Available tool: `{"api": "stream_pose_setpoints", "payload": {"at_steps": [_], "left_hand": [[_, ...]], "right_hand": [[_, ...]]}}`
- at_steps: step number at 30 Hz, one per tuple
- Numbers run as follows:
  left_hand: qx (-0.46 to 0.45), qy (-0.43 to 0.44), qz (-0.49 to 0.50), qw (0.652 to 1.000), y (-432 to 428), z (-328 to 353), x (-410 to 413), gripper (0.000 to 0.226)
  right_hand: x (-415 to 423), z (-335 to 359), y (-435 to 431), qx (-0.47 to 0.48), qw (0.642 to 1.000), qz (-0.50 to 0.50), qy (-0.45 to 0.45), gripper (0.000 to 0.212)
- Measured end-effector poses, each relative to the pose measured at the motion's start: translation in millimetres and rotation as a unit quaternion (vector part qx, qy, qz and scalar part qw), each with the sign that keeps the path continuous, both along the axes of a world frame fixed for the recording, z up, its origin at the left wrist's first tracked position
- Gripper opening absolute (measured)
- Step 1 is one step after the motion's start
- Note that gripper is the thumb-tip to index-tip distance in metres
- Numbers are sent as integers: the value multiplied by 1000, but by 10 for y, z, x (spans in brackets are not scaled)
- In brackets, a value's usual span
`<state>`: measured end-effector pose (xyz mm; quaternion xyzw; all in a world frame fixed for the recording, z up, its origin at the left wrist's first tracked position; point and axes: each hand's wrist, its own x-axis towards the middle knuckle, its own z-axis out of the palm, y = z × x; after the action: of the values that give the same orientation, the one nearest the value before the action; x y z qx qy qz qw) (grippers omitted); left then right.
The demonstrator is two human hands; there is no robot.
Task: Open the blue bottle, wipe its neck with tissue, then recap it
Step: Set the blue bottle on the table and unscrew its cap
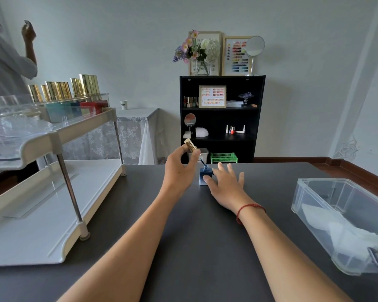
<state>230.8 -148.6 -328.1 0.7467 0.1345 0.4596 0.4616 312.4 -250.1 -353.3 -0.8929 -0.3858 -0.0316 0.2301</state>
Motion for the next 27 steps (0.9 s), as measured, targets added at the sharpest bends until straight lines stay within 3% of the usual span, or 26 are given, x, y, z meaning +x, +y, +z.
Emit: {"api": "stream_pose_setpoints", "payload": {"at_steps": [11,19,22,27], "left_hand": [[-61,-31,10,998,40,17,0,25],[-161,-69,17,984,59,41,-80,11],[-163,-46,48,984,83,12,-91,10],[-152,8,88,984,155,-23,-129,28]], "right_hand": [[17,0,-11,0,1000,-10,2,49],[29,8,-4,-7,1000,-19,7,49],[28,13,-8,-15,1000,-19,6,48],[22,34,-18,-25,1000,-17,2,48]]}}
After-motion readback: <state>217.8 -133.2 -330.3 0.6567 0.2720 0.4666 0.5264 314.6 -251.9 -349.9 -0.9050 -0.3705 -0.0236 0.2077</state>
